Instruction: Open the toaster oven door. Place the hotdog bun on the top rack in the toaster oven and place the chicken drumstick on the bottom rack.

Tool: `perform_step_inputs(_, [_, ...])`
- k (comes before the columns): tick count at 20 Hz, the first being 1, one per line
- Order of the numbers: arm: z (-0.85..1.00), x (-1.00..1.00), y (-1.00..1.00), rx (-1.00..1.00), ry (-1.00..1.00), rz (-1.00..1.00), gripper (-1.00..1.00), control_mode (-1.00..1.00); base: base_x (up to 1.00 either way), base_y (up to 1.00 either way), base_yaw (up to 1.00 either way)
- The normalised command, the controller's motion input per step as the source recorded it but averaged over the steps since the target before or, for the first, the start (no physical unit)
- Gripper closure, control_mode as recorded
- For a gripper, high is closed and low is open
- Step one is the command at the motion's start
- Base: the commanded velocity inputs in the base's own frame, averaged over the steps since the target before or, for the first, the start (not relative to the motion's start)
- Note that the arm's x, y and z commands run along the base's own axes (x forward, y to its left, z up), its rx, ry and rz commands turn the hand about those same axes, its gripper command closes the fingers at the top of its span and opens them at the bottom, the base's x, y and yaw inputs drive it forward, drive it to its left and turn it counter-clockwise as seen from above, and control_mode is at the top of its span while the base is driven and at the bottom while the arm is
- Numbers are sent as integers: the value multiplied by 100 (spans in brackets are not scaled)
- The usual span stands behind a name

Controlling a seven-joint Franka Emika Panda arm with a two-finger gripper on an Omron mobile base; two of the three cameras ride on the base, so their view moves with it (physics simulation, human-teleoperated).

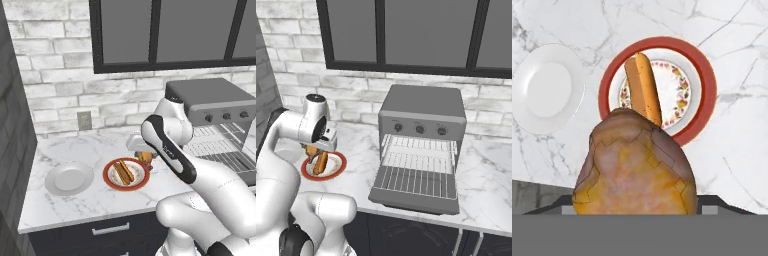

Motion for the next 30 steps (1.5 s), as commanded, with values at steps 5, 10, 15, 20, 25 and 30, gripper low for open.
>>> perform_step_inputs(5, [1,-1,-66,0,0,-1,100,-100,0,0,0])
perform_step_inputs(10, [-3,-1,-61,0,0,-17,100,-100,0,0,0])
perform_step_inputs(15, [0,0,-66,0,0,-12,100,-100,0,0,0])
perform_step_inputs(20, [0,0,-65,-1,0,-10,100,-100,0,0,0])
perform_step_inputs(25, [-2,0,-61,-4,6,-9,100,-100,0,0,0])
perform_step_inputs(30, [-3,2,-63,-3,4,-7,100,-100,0,0,0])
